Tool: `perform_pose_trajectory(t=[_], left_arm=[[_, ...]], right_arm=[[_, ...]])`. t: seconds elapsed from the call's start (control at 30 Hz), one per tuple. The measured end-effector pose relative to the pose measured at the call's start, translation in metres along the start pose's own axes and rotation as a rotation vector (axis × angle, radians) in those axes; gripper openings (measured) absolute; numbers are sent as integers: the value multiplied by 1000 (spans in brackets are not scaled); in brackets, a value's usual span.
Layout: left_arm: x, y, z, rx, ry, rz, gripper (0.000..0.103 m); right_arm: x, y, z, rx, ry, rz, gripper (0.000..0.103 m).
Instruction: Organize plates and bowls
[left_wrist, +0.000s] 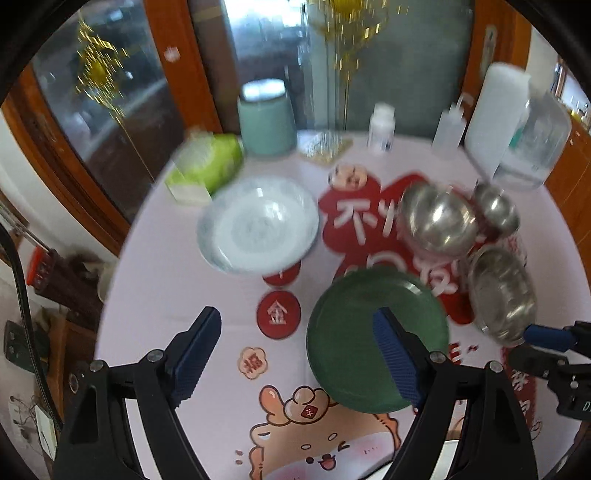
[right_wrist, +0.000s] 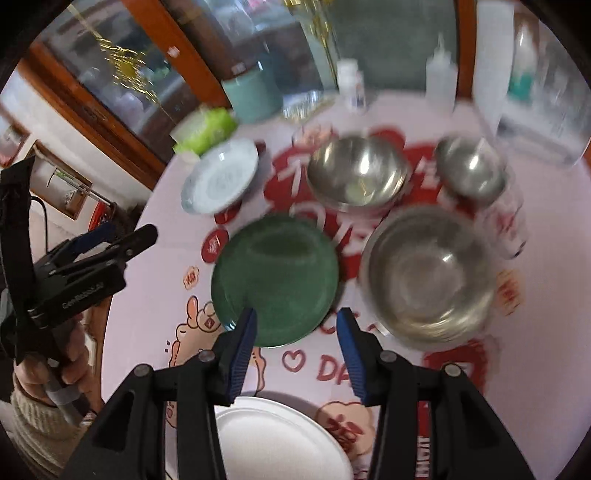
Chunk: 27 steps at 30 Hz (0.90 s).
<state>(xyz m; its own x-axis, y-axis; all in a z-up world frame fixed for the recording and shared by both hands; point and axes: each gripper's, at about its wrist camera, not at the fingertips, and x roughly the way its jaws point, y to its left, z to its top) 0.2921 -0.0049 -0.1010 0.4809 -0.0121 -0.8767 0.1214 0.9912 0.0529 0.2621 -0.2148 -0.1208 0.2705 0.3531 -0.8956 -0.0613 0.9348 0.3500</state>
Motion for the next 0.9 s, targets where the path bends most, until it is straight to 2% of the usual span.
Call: perform_pose_trajectory(t=[0.17,0.33,0.5,0.57,0.6,0.77,0.83,0.9], left_arm=[[67,4,-8,-8,142,-59,74],[107,7,-15,-10,218,-78,67],[128,12,-21,-37,283,-134,52],[135,13,-23,-44,307,-155,38],[137,13,-24,-48,322,-169,36],[141,13,-24,-63,335,-229,20],[140,10,-23,-57,340,-229,20],[140,8,-23,-54,341,-226,19]], right_arm=[[47,-18,1,102,80,7,45],[76,-31,4,172,116,-4,45],[88,-35,8,178,108,-16,41],[89,-30,10,153,93,-32,41],[89,-30,11,147,94,-36,41],[98,-27,12,132,114,-68,25],[100,-29,13,139,122,-79,18],[100,-30,13,144,120,-79,17]])
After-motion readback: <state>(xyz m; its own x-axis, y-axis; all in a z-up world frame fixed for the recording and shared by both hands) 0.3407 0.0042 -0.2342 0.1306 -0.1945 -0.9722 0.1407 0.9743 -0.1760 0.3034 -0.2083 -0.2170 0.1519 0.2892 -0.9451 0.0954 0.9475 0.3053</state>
